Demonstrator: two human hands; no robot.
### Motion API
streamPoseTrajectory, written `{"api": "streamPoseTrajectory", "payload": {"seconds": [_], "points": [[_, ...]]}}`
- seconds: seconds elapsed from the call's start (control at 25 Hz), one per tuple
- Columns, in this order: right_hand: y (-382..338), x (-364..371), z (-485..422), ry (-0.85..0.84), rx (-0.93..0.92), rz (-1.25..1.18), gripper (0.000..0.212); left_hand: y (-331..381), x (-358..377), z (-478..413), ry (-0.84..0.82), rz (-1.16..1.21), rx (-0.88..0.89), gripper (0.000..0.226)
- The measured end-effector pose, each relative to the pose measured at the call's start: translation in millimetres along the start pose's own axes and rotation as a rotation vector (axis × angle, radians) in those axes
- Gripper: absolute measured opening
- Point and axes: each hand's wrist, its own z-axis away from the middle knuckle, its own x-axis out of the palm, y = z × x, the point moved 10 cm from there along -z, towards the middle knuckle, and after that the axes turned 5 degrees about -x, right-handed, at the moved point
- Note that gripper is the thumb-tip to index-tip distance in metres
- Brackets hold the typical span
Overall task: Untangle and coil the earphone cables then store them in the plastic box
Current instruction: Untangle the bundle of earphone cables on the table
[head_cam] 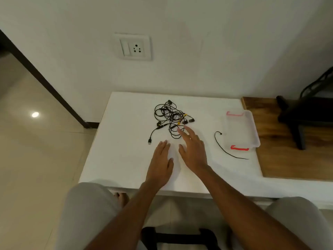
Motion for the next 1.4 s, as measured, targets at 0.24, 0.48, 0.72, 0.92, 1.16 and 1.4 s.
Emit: {"api": "streamPoseTrajectory", "payload": {"seconds": [0.24,0.48,0.72,0.92,1.16,1.4], "points": [[7.8,8.9,-12.3,0.015,-0.045,0.092,0.02,-5.8,-0.7,-15.1,-0.055,0.165,-0.078,0.052],[1.2,14.2,29.8,-0.028,-0.058,-0.012,0.017,-3.0,-13.5,1.0,-0.004,0.33,-0.204,0.039],[-4.3,-12.4,44.1,0.049,-0.099,-0.09,0.016,-12.5,-26.1,-6.1,0.082,0.623,-0.309,0.022],[4.6,-79.9,57.5,0.289,0.084,-0.419,0.011,-9.8,-53.0,25.7,0.171,0.878,-0.349,0.024],[11.7,-73.2,58.9,0.245,0.335,-0.792,0.014,-14.2,-48.4,41.5,0.06,1.147,-0.439,0.028],[-23.1,-88.5,43.2,0.211,0.223,-1.091,0.014,20.8,-65.7,35.0,-0.024,1.393,-0.281,0.039]]}}
